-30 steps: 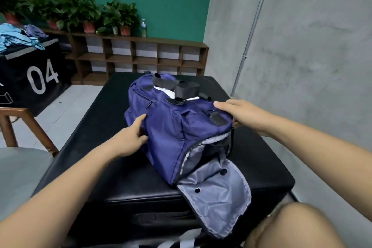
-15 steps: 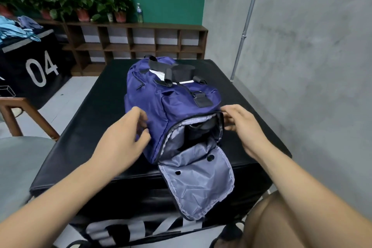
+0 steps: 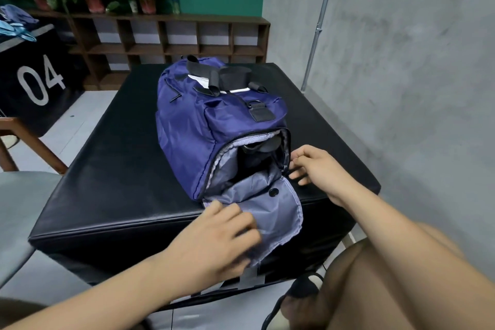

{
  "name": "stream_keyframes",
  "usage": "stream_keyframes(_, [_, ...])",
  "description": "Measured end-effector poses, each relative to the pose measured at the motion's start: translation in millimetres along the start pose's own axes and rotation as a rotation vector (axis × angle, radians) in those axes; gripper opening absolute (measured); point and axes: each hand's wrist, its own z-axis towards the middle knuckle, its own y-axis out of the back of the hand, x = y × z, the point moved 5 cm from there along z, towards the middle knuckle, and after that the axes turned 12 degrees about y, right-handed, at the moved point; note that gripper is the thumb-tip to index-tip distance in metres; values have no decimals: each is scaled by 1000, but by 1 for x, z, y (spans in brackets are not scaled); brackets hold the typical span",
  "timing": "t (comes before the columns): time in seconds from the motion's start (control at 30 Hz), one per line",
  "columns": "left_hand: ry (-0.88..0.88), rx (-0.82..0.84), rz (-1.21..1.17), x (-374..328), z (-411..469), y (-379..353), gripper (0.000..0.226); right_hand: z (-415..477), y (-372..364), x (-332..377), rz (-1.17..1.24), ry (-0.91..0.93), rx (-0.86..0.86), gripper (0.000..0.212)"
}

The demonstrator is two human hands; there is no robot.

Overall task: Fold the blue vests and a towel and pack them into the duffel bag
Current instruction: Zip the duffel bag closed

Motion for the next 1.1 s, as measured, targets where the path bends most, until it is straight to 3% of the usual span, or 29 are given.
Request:
stream_keyframes(0.17, [-99, 83, 109, -12, -4, -22, 21, 0, 0, -2, -3, -36, 4, 20])
stream_keyframes(0.3, [-125, 127, 166, -10, -4, -28, 50, 1, -1, -6, -36, -49, 14, 20])
stream_keyframes(0.43, [-164, 150, 197, -16, -7, -29, 61, 1, -1, -8, -28, -63, 20, 19])
stream_keyframes(0.53, [-168, 151, 212, -17, -10, -40, 56, 1, -1, -9, -30, -69, 15, 19])
stream_keyframes(0.63, [-156, 45, 182, -17, -8, -36, 30, 1, 1, -11, -54, -69, 10, 19])
stream_keyframes(0.77, [-93, -122, 93, -17, 2, -11, 15, 2, 1, -11, -96, -67, 33, 17])
stream_keyframes(1.1, [243, -438, -80, 29, 49, 59, 21, -1, 4, -8, -183, -80, 97, 17])
